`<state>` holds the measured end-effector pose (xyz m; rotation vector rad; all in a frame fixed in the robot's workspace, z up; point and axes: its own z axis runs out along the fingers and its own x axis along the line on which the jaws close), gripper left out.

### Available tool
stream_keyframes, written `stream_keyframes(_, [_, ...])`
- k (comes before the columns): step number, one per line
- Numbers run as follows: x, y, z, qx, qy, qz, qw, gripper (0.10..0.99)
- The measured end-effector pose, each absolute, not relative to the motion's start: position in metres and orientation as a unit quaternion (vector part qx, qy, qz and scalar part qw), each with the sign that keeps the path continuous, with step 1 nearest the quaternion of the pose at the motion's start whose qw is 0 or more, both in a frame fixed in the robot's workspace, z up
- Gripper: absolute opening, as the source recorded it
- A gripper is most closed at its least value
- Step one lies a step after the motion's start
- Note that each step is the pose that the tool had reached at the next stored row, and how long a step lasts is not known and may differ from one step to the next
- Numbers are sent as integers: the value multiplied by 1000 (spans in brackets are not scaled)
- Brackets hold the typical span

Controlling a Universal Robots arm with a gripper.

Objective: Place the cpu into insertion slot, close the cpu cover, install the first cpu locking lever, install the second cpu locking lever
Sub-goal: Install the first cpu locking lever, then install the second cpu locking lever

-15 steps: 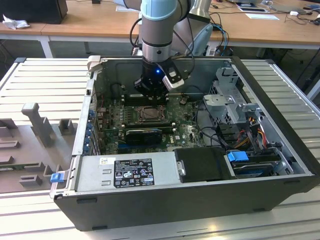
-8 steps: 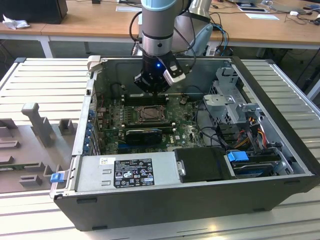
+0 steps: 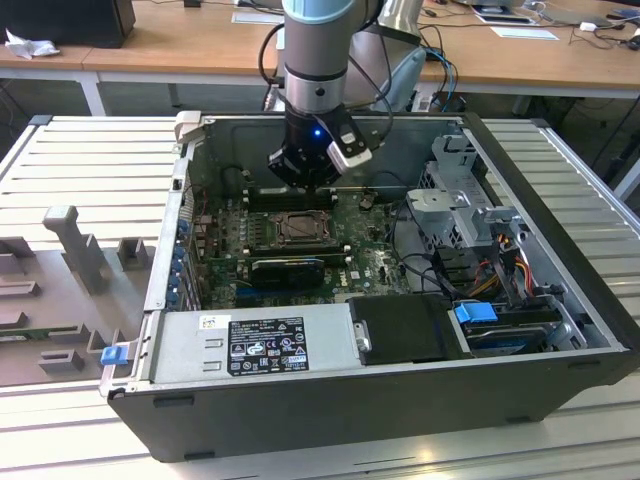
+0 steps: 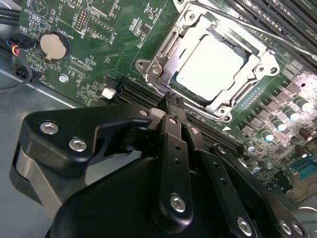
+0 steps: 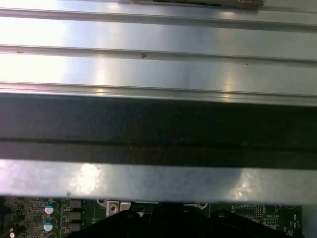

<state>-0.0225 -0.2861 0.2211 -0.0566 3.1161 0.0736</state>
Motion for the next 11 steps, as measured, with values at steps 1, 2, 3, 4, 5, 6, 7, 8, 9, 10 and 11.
stream_keyframes(1, [-23, -286, 221, -18, 999, 24, 12, 106])
stream_keyframes(2, [-23, -287, 221, -18, 999, 24, 12, 106])
stream_keyframes(3, [-23, -287, 221, -18, 999, 24, 12, 106])
stream_keyframes(4, [-23, -288, 221, -18, 999, 24, 12, 106])
stream_keyframes(5, [-23, -289, 221, -18, 999, 24, 12, 106])
stream_keyframes(6, [-22, -289, 221, -18, 999, 24, 12, 106])
stream_keyframes(7, [-23, -290, 221, -18, 999, 24, 12, 106])
stream_keyframes(8, [-23, -290, 224, -18, 999, 23, 12, 106])
stream_keyframes(9, [-22, -290, 232, -18, 999, 24, 12, 106])
stream_keyframes(10, [-23, -290, 238, -18, 999, 24, 12, 106])
stream_keyframes(11, [-23, -290, 242, -18, 999, 24, 12, 106])
